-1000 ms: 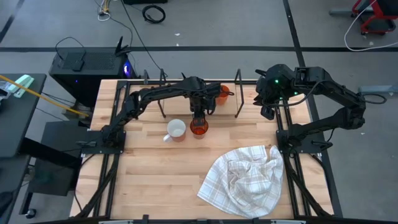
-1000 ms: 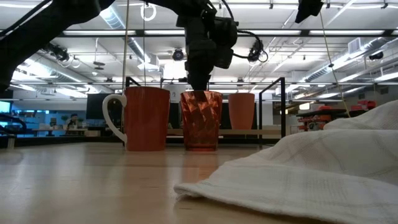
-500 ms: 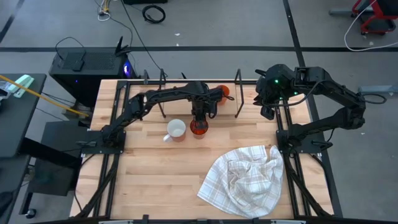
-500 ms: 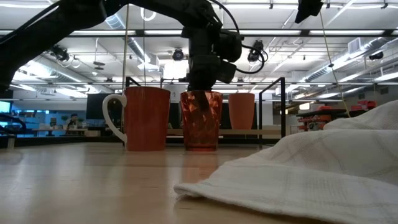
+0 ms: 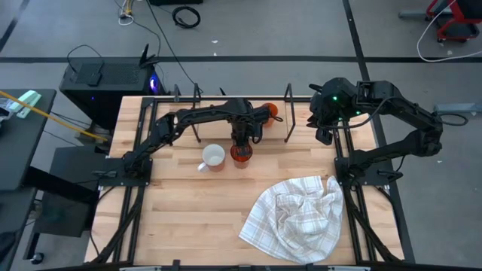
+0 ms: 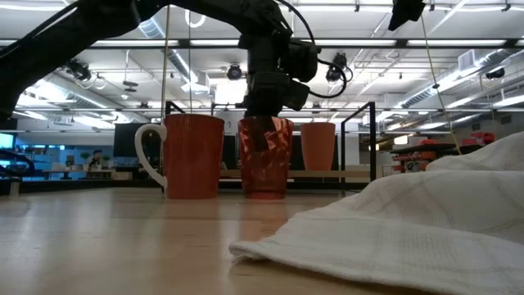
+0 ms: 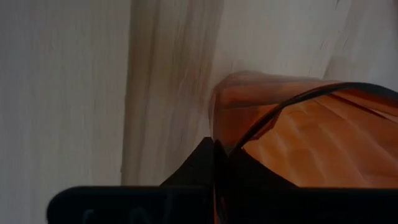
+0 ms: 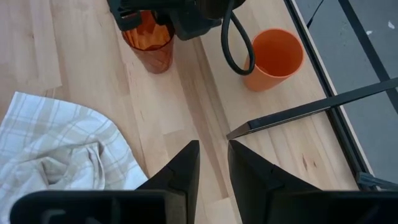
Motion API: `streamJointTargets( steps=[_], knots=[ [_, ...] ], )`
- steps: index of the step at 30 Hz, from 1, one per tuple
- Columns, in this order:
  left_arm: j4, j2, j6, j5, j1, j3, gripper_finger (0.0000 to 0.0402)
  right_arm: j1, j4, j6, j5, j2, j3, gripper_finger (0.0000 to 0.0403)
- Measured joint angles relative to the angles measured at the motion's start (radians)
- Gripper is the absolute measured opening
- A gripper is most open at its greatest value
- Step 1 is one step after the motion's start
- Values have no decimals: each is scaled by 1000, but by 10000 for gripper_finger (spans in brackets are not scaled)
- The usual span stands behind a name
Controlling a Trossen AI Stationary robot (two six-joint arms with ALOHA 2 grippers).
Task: Stack small to large cups/mugs on shelf
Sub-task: Put the orange cup on the shelf
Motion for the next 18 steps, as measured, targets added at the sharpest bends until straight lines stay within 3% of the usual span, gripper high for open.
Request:
streamJointTargets(
  steps=[4, 9, 11, 18],
  knots=[
    [-90, -9, -34, 0, -5, 29, 12, 0, 1, 0, 0, 0, 0, 91],
    [-197, -19, -32, -1, 0, 175, 12, 0, 22, 4, 0, 0, 0, 91],
    [-139, -68, -25, -7, 9, 148, 12, 0, 30, 4, 0, 0, 0, 91],
    [-190, -158, -48, -54, 100, 161, 12, 0, 46, 3, 0, -1, 0, 91]
  ],
)
